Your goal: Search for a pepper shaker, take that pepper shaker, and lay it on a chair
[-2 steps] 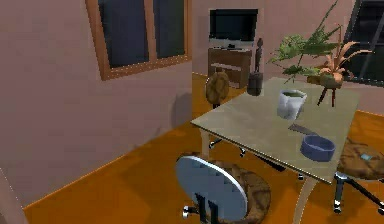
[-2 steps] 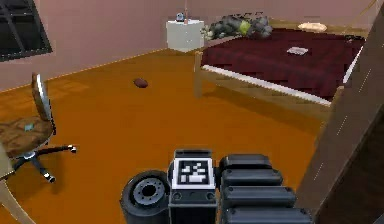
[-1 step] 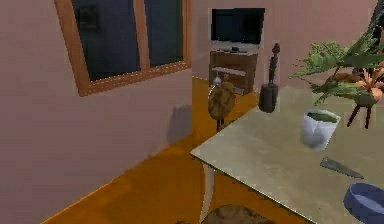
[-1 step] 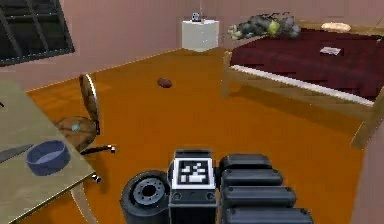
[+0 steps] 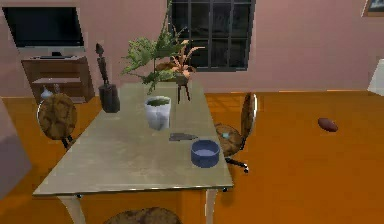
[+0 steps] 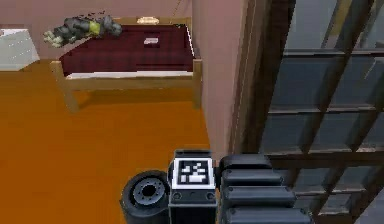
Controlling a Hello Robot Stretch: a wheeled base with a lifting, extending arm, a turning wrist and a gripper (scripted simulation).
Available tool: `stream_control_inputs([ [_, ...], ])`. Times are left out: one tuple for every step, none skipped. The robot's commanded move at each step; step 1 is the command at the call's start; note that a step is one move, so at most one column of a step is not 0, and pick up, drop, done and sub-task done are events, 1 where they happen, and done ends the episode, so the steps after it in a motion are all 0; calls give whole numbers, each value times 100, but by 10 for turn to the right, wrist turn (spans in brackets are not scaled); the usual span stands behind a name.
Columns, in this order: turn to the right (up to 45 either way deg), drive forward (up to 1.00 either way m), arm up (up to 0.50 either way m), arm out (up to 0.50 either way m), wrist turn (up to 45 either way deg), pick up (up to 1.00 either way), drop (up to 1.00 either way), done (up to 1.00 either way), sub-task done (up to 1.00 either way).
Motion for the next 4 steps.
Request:
stream_control_inputs([
  [210,0,0,0,0,0,0,0,0],
  [30,0,0,0,0,0,0,0,0],
  [-450,0,0,0,0,0,0,0,0],
  [-150,0,0,0,0,0,0,0,0],
])
